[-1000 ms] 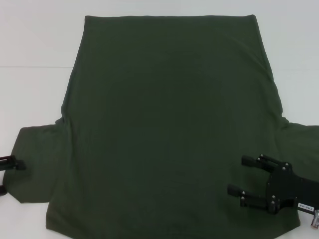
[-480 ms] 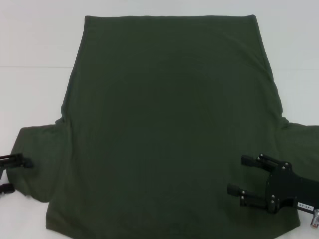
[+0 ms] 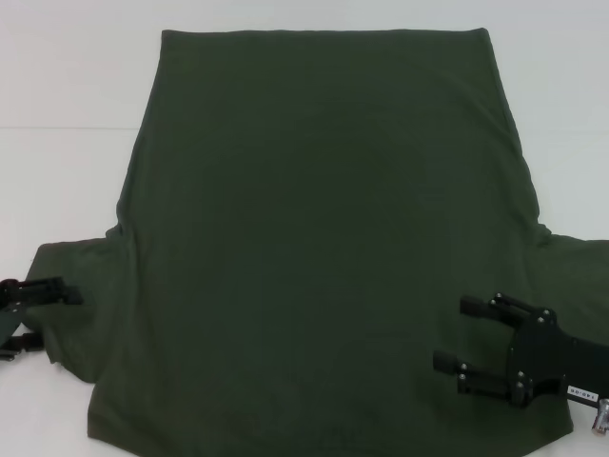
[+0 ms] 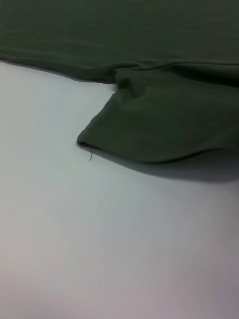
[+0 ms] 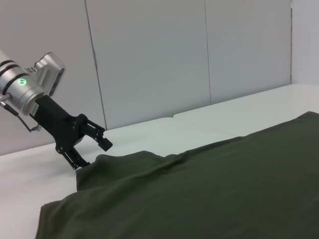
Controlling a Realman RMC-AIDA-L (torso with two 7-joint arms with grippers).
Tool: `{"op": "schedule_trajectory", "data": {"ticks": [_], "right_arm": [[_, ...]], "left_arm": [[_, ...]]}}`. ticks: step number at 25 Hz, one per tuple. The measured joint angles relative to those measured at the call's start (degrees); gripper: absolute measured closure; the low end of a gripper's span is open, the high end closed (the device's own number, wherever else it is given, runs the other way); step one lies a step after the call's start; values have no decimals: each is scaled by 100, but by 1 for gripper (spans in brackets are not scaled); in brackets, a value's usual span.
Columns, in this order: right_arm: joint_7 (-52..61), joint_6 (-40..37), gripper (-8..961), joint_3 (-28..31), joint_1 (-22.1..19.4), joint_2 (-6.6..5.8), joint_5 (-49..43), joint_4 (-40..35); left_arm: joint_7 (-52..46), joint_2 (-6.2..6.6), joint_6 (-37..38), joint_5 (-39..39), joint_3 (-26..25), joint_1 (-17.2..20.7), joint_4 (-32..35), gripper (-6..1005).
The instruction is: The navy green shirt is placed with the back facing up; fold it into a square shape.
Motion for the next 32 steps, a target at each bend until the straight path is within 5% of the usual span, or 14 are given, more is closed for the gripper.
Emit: {"op": "schedule_trajectory", "data": {"ticks": [16, 32], "right_arm": [[0, 1, 67, 0, 9, 9, 10, 0], [-2, -41, 67, 0, 1, 9, 6, 0]], "left_arm": [[-89, 30, -126, 53, 624, -109, 71, 155], [-114, 5, -232, 63, 893, -128, 98, 623]]}}
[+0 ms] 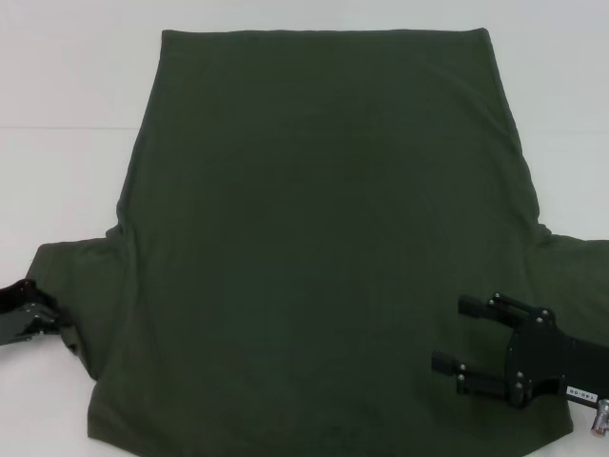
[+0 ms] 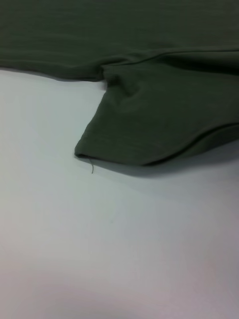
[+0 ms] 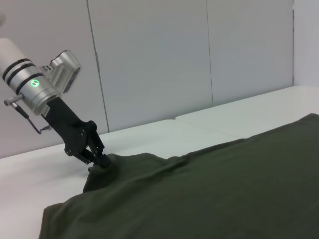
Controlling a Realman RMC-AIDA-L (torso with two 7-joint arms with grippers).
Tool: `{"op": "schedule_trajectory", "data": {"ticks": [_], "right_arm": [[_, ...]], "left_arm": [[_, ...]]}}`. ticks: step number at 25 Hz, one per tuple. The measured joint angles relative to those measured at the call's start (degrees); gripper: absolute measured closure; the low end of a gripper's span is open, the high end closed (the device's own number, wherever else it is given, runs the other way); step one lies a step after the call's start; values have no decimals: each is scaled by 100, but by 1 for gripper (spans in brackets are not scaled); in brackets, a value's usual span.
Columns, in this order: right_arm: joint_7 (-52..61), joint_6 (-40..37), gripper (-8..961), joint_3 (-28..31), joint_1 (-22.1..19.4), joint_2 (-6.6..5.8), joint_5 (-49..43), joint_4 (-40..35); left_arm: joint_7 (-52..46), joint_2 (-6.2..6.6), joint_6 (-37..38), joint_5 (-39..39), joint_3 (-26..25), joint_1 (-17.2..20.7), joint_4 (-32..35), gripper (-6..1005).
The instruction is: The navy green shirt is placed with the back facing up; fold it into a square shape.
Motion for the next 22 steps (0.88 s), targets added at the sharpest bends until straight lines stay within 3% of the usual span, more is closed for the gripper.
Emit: {"op": "schedule_trajectory", "data": {"ticks": [11, 22], "right_arm": [[-15, -12, 68, 0, -2, 0, 9, 0], [-15, -31, 67, 73, -11, 0, 28, 0]], "left_arm": [[34, 0, 20, 0, -1, 8, 6, 1001], [167, 29, 234, -13, -100, 78, 214, 1001]]}}
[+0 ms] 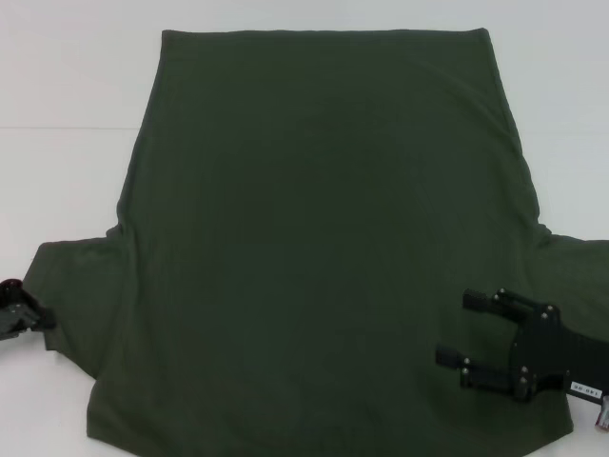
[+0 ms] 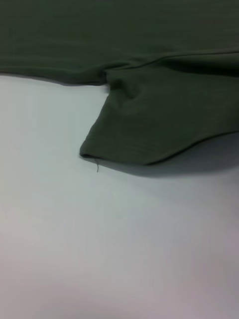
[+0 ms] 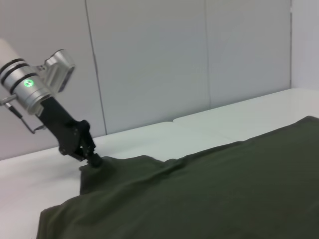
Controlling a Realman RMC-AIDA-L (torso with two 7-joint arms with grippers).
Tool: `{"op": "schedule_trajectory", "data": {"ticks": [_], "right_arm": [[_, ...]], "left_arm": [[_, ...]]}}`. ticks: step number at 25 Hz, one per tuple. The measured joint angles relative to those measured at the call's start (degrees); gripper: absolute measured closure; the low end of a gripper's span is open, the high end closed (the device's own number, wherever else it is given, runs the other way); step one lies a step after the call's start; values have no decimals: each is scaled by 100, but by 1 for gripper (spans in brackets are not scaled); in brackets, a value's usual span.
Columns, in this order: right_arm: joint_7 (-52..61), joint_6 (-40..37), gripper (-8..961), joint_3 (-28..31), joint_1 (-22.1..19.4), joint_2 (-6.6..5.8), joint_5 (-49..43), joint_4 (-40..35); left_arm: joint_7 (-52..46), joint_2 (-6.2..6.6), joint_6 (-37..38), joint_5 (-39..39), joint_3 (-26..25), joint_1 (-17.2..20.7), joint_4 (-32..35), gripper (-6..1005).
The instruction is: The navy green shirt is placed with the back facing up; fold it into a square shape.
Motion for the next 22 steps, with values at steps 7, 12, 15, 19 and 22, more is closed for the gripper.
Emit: {"op": "schedule_trajectory", "data": {"ticks": [7, 12, 15, 19, 22], "right_arm": [[8, -192, 68, 265, 1, -6, 1, 0], [10, -204, 68, 288, 1, -3, -6, 0], [11, -211, 67, 288, -5, 4, -16, 0], [13, -230, 67, 288, -18, 8, -18, 0], [15, -238, 67, 288, -19, 9, -18, 0]], "left_arm": [[33, 60, 107, 9, -72, 58, 283, 1000], [44, 161, 114, 12, -87, 30, 336, 1000], [45, 212, 118, 13, -93, 12, 403, 1000], [47, 266, 169, 13, -93, -18, 510, 1001], [47, 309, 254, 13, -94, -52, 621, 1000]]}}
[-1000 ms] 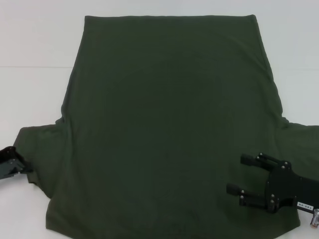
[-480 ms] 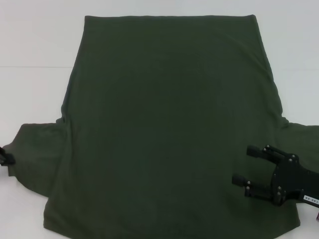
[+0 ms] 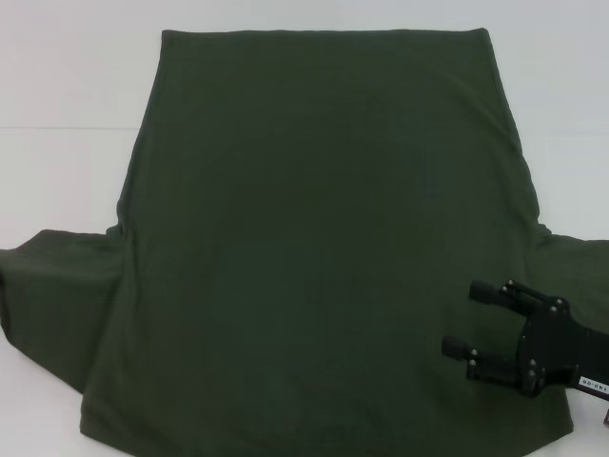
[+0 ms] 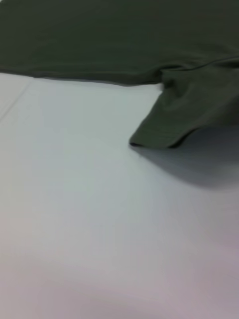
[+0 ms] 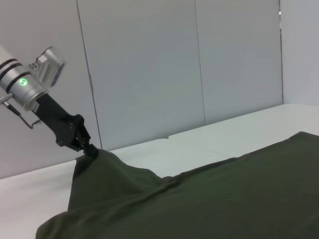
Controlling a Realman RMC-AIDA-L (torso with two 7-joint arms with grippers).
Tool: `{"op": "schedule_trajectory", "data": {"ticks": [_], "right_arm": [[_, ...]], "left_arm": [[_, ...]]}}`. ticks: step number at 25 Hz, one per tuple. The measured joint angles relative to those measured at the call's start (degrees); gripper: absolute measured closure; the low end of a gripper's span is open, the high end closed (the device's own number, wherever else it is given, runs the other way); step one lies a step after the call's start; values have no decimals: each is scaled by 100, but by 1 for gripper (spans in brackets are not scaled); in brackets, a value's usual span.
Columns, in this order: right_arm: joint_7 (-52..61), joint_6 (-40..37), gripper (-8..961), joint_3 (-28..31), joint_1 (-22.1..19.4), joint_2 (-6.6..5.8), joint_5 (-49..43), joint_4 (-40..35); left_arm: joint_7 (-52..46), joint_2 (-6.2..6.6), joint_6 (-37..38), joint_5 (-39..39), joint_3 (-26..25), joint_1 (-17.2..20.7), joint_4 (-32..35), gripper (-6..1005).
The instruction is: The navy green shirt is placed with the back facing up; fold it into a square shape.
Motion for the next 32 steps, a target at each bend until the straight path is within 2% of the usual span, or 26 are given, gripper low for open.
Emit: {"op": "schedule_trajectory", "data": {"ticks": [14, 20, 28, 32], "right_arm": [[2, -42, 68, -9, 12, 38, -18, 0], [2, -42, 67, -24, 27, 46, -17, 13], [2, -8, 67, -41, 35, 55, -17, 20], [2, -22, 67, -44, 40, 61, -17, 32]], "left_arm": [[0, 148, 211, 0, 23, -221, 237, 1001], [0, 157, 428, -14, 92, -370, 198, 1001], [-6, 69, 690, -359, 200, -703, 6, 1000], [-3, -68, 586, -563, 488, -871, -321, 1000]]}}
